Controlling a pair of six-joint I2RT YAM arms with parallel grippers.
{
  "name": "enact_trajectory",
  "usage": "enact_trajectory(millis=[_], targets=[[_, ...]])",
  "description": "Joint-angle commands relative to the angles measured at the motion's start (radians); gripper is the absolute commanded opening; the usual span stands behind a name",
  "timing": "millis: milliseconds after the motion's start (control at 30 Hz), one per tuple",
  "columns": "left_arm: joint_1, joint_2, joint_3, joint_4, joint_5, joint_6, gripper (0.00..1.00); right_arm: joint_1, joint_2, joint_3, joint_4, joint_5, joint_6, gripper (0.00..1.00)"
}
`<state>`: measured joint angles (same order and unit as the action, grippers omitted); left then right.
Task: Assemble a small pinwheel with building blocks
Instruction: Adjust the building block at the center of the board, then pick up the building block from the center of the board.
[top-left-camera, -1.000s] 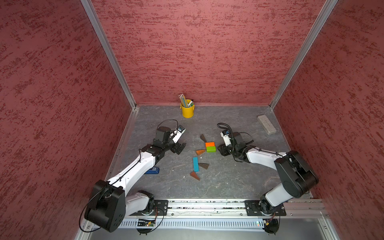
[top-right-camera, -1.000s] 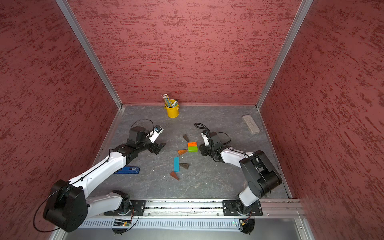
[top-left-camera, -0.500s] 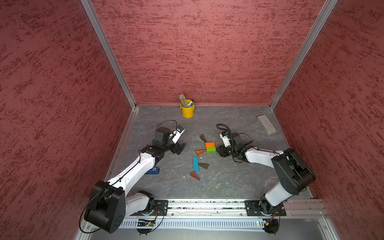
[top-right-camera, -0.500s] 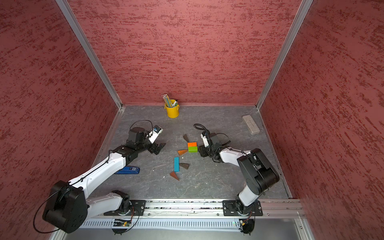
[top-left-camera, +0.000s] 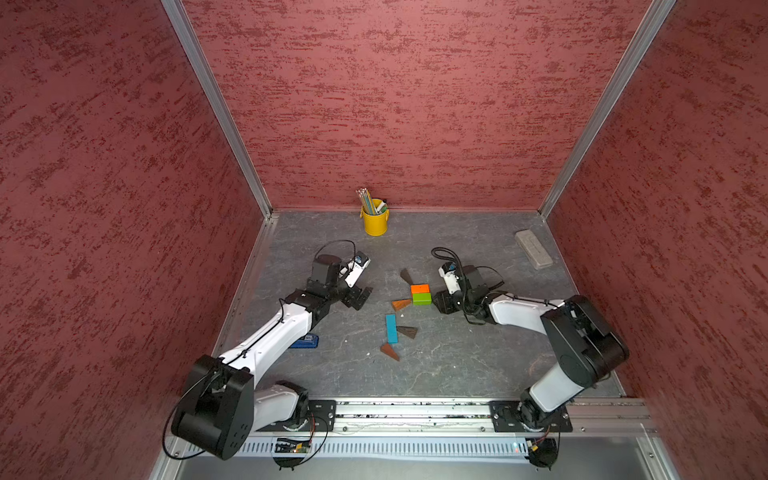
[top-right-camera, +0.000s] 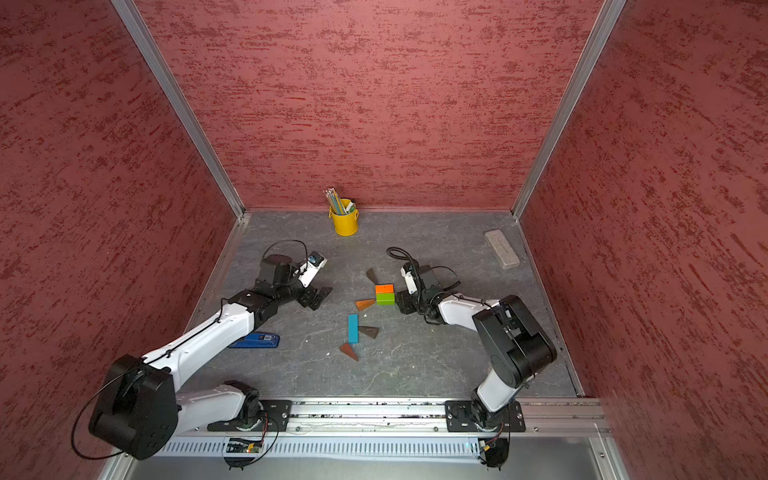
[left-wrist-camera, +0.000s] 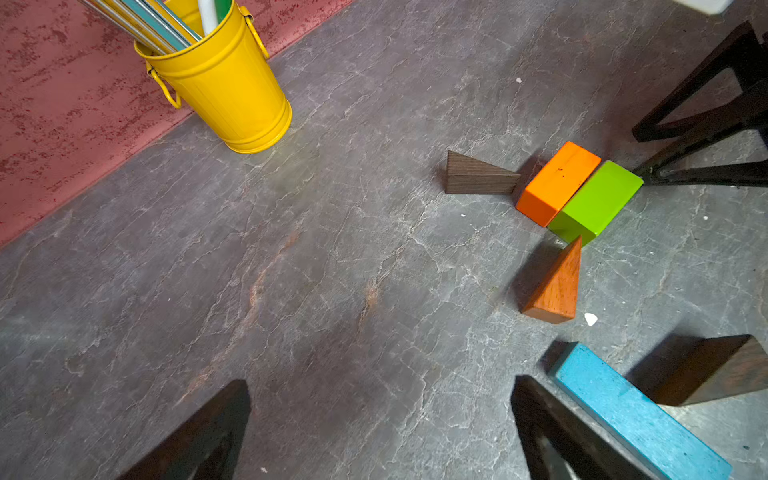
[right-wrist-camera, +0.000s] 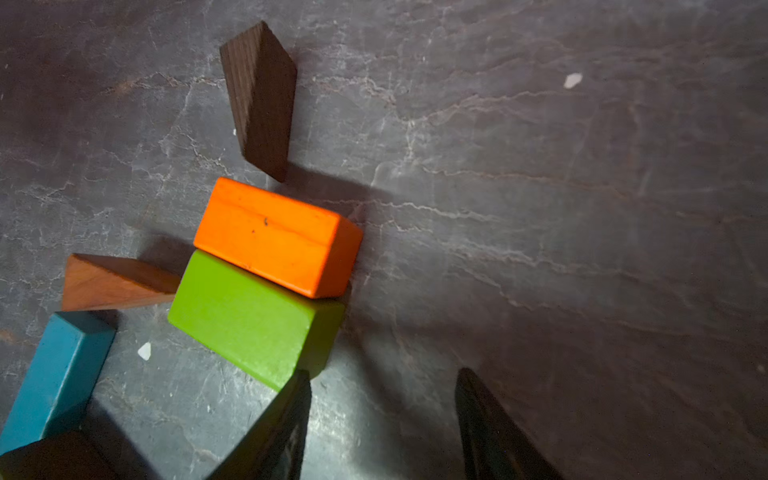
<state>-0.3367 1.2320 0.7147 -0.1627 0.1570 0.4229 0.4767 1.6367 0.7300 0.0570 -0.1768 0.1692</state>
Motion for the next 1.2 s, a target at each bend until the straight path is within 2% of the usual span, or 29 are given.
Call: enact_trajectory(millis=[0, 200, 267, 400, 500, 600, 667, 733, 867, 1033, 1100, 1167], targets=[[0.005, 0.004, -0.005, 0.020, 0.016, 0.002, 1.00, 0.008, 0.015, 0.026, 0.024, -0.012, 0.017, 0.60], [0.005, 0.003, -0.004, 0.014, 0.015, 0.005, 1.00, 0.011, 0.020, 0.039, 0.002, 0.012, 0.015, 0.60], [0.005, 0.001, -0.003, 0.009, 0.013, 0.004, 1.00, 0.013, -0.005, 0.041, -0.025, 0.072, 0.009, 0.60], [0.005, -0.013, 0.003, 0.008, 0.032, -0.002, 1.00, 0.036, -0.191, -0.012, -0.042, 0.292, -0.014, 0.61], [0.014, -0.047, 0.003, 0.001, 0.065, -0.025, 1.00, 0.091, -0.370, -0.078, -0.039, 0.362, -0.122, 0.64], [0.030, -0.101, -0.012, -0.004, 0.085, -0.049, 1.00, 0.137, -0.474, -0.143, -0.018, 0.256, -0.175, 0.68], [0.048, -0.160, -0.029, -0.006, 0.106, -0.070, 1.00, 0.159, -0.505, -0.175, 0.006, 0.170, -0.134, 0.68], [0.070, -0.213, -0.038, -0.026, 0.116, -0.096, 1.00, 0.186, -0.514, -0.179, 0.011, 0.142, -0.100, 0.68], [0.105, -0.290, -0.008, -0.161, 0.167, -0.111, 1.00, 0.228, -0.426, -0.103, -0.074, 0.089, -0.020, 0.66], [0.127, -0.350, -0.014, -0.208, 0.063, -0.179, 1.00, 0.374, -0.373, -0.080, -0.094, 0.088, -0.016, 0.66], [0.148, -0.366, -0.001, -0.235, 0.067, -0.215, 1.00, 0.397, -0.372, -0.088, -0.096, 0.058, -0.030, 0.65], [0.173, -0.387, 0.011, -0.253, 0.109, -0.251, 1.00, 0.422, -0.365, -0.079, -0.126, 0.034, -0.108, 0.65]])
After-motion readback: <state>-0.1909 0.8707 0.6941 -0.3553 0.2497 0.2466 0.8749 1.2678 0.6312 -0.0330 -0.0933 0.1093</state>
